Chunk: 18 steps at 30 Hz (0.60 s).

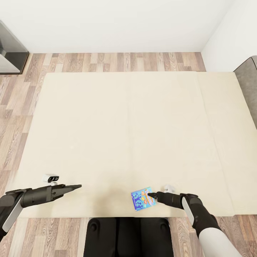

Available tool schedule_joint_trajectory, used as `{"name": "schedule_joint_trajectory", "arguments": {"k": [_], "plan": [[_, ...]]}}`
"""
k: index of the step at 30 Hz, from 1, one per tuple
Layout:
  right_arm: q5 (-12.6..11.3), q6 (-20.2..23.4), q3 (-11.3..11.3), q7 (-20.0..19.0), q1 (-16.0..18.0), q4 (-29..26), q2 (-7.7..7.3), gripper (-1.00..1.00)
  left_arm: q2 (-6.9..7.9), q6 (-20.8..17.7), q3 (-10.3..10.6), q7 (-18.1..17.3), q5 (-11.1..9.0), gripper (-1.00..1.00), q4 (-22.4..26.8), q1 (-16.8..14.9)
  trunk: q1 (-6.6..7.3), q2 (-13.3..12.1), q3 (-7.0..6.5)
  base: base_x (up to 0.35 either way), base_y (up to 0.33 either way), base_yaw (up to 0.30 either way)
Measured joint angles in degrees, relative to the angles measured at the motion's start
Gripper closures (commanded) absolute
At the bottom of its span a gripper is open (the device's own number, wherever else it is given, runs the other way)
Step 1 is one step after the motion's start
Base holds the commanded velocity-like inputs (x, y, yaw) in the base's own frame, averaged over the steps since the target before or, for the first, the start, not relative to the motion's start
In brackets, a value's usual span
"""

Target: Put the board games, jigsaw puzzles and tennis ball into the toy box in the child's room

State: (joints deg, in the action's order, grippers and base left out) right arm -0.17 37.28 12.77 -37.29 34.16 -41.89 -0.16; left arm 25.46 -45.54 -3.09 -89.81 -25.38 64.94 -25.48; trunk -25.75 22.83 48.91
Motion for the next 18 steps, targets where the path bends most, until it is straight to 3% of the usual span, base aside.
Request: {"name": "schedule_joint_trajectory", "arguments": {"k": [18], "plan": [[0.09,-0.02,-0.24,1.2,0.36,1.08,0.83,-1.0,0.09,0.0,-0.02,0.0,0.0,-1.0,-0.05,0.0,0.0,0.0,0.0,0.0,0.0,0.0]]}}
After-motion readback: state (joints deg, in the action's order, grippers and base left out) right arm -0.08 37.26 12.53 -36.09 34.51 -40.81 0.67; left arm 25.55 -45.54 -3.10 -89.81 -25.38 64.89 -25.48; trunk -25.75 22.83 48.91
